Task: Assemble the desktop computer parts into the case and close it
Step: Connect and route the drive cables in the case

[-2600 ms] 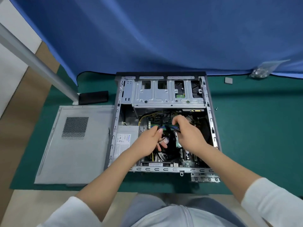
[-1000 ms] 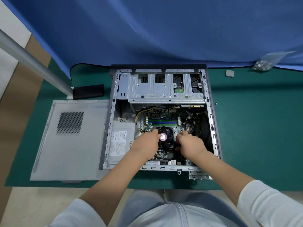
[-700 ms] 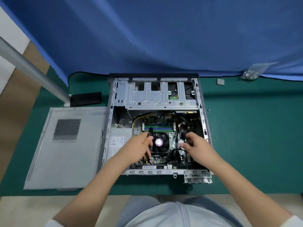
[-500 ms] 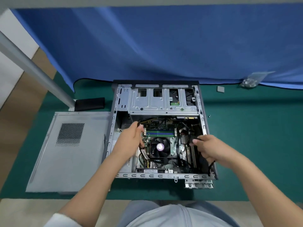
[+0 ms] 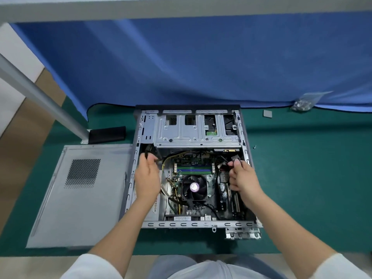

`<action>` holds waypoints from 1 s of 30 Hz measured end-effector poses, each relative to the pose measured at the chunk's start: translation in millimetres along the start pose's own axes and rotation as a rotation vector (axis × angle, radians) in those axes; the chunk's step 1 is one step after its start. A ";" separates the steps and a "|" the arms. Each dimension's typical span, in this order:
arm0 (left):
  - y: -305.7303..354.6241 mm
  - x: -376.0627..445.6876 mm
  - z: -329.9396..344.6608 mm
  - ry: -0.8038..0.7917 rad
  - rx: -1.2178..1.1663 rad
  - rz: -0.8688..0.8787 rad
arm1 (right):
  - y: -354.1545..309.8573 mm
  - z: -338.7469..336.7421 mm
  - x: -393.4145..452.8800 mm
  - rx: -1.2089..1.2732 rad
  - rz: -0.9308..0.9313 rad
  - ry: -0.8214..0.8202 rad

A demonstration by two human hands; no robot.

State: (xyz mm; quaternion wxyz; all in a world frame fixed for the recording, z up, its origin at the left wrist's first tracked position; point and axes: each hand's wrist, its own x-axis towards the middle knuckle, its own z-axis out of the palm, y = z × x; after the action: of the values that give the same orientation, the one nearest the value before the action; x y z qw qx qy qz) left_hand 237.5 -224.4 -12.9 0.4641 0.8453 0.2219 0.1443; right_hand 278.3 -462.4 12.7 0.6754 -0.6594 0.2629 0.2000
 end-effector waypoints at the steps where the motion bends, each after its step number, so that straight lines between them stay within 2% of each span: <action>1: 0.2 1.2 0.9 -0.014 0.047 0.014 | 2.6 6.1 2.9 0.053 0.008 0.048; 4: 3.2 1.3 6.7 -0.138 0.254 0.080 | 5.7 22.7 12.5 0.090 0.044 0.158; 6: 3.3 2.4 8.8 -0.162 0.369 0.109 | 8.1 31.6 20.4 0.055 0.030 0.228; 10: 3.3 5.1 11.9 -0.234 0.576 0.199 | 8.6 40.8 34.0 -0.011 -0.035 0.289; 13: 3.9 6.0 14.1 -0.280 0.688 0.238 | 11.5 45.2 39.1 0.036 -0.035 0.337; 22: 2.5 7.4 15.1 -0.289 0.719 0.224 | 11.3 53.2 45.0 0.236 0.048 0.403; 30: 4.4 6.6 14.6 -0.287 0.720 0.219 | 14.8 49.4 43.5 0.149 -0.004 0.387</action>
State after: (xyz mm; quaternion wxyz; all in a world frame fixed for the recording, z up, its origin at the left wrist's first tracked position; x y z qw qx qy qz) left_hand 250.8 -233.7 -16.6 0.1462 0.9841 0.0996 -0.0137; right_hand 307.8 -415.8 -26.2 0.6595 -0.6344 0.4004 0.0481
